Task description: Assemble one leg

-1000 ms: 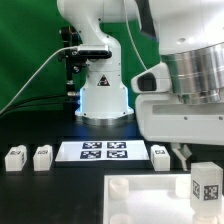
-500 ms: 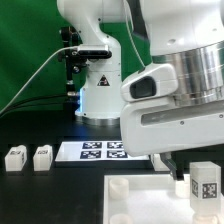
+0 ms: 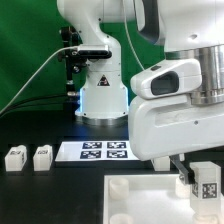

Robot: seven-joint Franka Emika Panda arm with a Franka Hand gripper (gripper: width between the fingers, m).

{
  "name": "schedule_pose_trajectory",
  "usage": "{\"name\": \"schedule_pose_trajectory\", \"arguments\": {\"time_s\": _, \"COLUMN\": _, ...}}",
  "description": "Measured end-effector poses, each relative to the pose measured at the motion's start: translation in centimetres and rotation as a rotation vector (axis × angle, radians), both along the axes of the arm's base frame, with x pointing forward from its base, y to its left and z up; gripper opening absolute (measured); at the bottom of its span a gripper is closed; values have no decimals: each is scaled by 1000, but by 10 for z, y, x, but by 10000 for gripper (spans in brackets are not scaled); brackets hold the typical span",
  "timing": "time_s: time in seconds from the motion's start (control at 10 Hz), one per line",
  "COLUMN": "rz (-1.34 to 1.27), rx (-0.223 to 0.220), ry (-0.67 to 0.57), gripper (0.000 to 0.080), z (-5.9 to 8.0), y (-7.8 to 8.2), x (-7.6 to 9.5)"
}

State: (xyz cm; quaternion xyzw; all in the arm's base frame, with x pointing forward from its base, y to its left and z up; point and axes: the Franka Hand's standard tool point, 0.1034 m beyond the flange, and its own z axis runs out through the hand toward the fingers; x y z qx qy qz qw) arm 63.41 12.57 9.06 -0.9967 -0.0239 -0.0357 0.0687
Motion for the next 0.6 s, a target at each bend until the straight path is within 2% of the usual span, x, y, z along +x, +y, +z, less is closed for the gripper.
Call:
{"name": "schedule_pose_trajectory", "arguments": {"time_s": 0.1, "rz": -135, "rx": 17, "ry": 20, "gripper": 475, "z": 0, "y": 1, "x": 0}}
{"name": "schedule_pose_trajectory", "arguments": {"time_s": 0.2, "rz": -215, "rx": 20, "ry": 30, "gripper": 310, "z": 0, "y": -2, "x": 1}}
{"name": "schedule_pose_trajectory", "arguments": {"time_s": 0.4, "rz": -414, "rx": 44, "ry": 60, "gripper": 310, "z": 0, "y": -3, "x": 1}}
{"name": "schedule_pose_trajectory", "arguments": {"time_s": 0.6, "rz": -714, "rx": 109, "ry": 110, "gripper": 310, "z": -1, "y": -10, "x": 4}}
